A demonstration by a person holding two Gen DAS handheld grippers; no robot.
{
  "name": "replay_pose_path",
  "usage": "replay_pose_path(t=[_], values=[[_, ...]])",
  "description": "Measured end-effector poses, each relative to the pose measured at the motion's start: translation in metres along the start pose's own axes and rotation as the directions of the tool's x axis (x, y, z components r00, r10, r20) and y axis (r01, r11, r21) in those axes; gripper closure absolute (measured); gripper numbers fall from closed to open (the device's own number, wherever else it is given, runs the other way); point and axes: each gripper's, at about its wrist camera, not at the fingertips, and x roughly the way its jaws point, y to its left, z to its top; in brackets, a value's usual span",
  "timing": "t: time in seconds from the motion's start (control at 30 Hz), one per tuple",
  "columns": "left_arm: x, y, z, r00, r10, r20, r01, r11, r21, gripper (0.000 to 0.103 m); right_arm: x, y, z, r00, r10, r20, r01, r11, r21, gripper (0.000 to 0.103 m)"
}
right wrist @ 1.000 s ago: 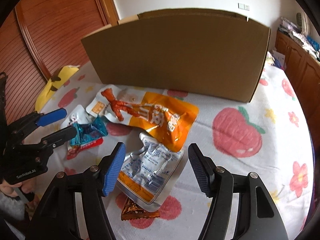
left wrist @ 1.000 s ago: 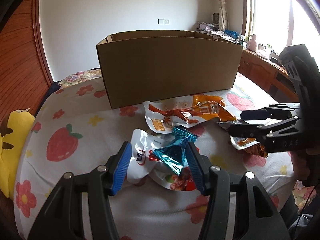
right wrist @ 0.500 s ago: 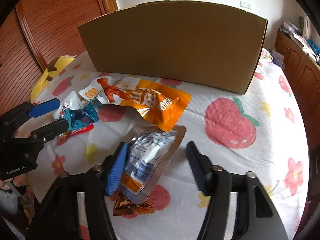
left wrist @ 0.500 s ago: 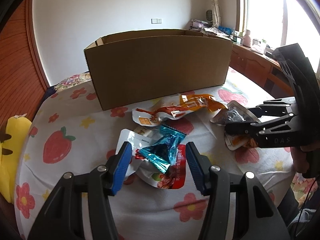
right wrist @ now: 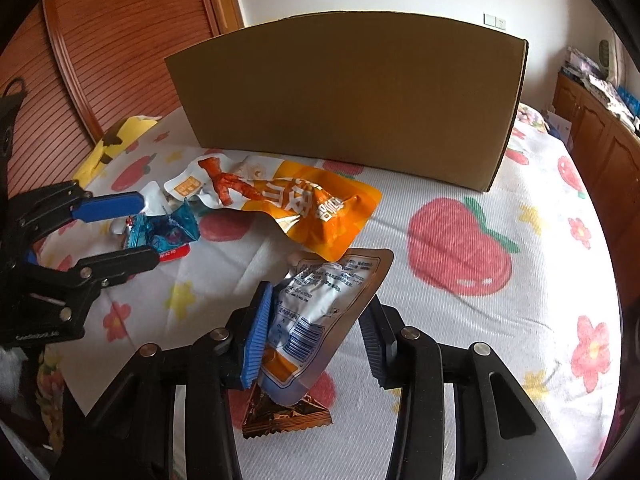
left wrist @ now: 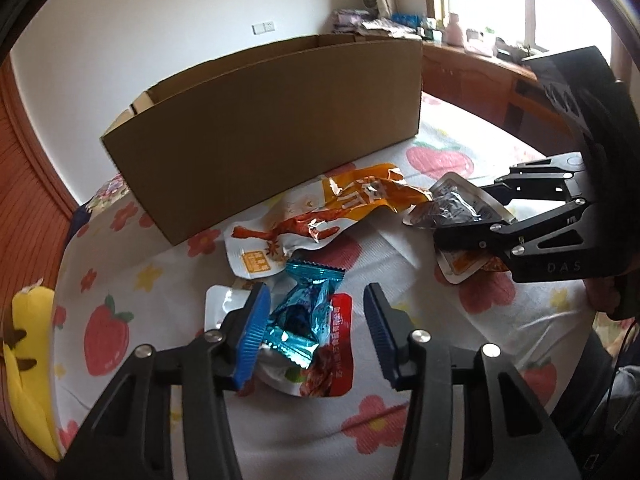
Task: Organize snacks
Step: 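Close the left gripper on the blue candy wrapper while the right gripper grasps the clear pouch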
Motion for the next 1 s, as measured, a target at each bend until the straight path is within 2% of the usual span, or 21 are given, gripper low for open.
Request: replay_pose_path(t=[0.17, 0.23, 0.43, 0.67, 0.83, 1.0], values=[[0.009, 0.001, 0.007, 0.999, -0.002, -0.048, 0.003, 1.0, 0.028, 0.064, 0.0, 0.001, -0.001, 1.0, -0.003, 0.004, 0.003, 1.0, -0.004, 0.061], [0.012, 0.001, 0.009, 0.998, -0.01, -0.06, 0.012, 1.0, 0.028, 0.069, 0.0, 0.001, -0.001, 1.0, -0.001, 0.005, 0.001, 1.0, -0.002, 0.061], [0.017, -0.003, 0.012, 0.996, -0.013, -0.084, 0.018, 0.999, 0.051, 0.074, 0.001, 0.001, 0.0, 1.0, -0.001, 0.005, 0.001, 1.0, -0.003, 0.061], [0.026, -0.009, 0.014, 0.993, 0.015, -0.119, -0.003, 0.995, 0.095, 0.073, 0.002, 0.002, 0.001, 1.0, 0.002, 0.003, -0.002, 1.0, -0.008, 0.059], [0.03, -0.007, 0.015, 0.991, 0.017, -0.132, -0.007, 0.997, 0.083, 0.07, 0.002, 0.001, 0.001, 1.0, 0.008, 0.005, -0.008, 1.0, -0.006, 0.059], [0.031, -0.008, 0.014, 0.992, 0.021, -0.125, -0.011, 0.997, 0.082, 0.074, 0.002, 0.001, 0.0, 1.0, 0.01, 0.006, -0.01, 1.0, -0.006, 0.059]])
